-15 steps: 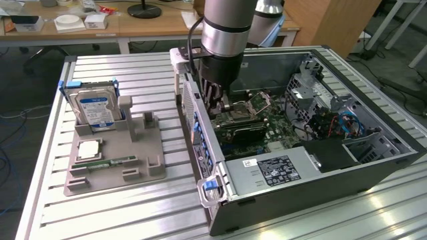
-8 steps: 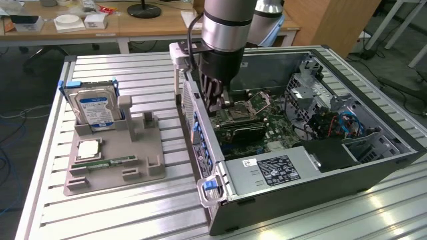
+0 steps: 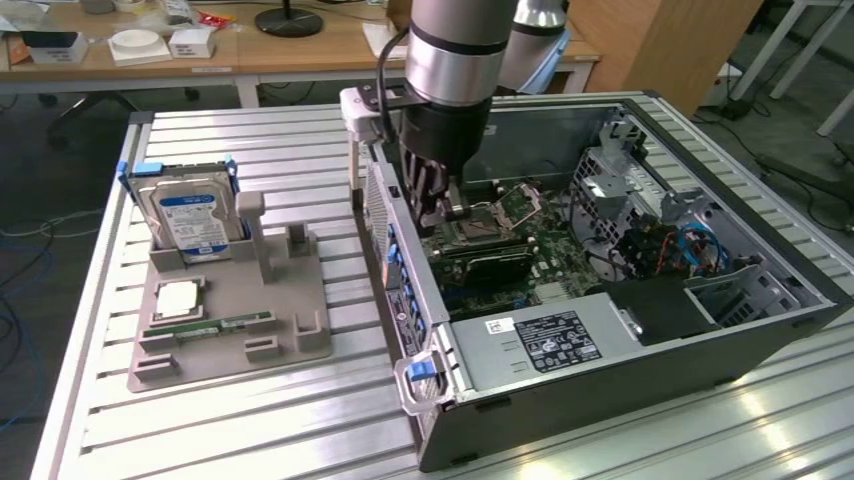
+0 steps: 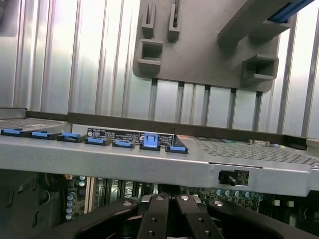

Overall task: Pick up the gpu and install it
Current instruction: 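Press down on the gpu until it lock into place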

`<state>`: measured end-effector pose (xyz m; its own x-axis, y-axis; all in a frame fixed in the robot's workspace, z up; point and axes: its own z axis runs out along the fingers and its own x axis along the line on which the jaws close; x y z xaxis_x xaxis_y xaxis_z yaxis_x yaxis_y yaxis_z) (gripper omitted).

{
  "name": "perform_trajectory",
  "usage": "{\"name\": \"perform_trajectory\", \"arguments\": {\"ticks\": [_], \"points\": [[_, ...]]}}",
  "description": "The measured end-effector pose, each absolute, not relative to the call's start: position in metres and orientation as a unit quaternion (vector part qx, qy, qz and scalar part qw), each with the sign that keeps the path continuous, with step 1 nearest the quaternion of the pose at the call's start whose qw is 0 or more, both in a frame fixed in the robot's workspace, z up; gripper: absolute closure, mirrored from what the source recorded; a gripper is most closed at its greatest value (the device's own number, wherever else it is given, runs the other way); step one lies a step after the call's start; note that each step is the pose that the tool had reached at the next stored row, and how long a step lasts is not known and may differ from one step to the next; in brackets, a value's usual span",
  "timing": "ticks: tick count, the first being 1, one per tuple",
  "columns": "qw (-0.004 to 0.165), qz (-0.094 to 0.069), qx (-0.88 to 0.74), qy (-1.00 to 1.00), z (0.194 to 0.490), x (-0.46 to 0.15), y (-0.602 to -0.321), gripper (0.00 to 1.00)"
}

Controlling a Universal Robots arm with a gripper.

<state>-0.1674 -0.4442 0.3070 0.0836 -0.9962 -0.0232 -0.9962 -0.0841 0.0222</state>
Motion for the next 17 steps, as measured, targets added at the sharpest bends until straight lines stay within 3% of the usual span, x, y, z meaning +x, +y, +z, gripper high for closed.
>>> {"name": "perform_trajectory", "arguments": {"ticks": [17], "points": [[0.000,-0.016,0.736,-0.677,0.3057,-0.1705,-0.4523,0.90]]}}
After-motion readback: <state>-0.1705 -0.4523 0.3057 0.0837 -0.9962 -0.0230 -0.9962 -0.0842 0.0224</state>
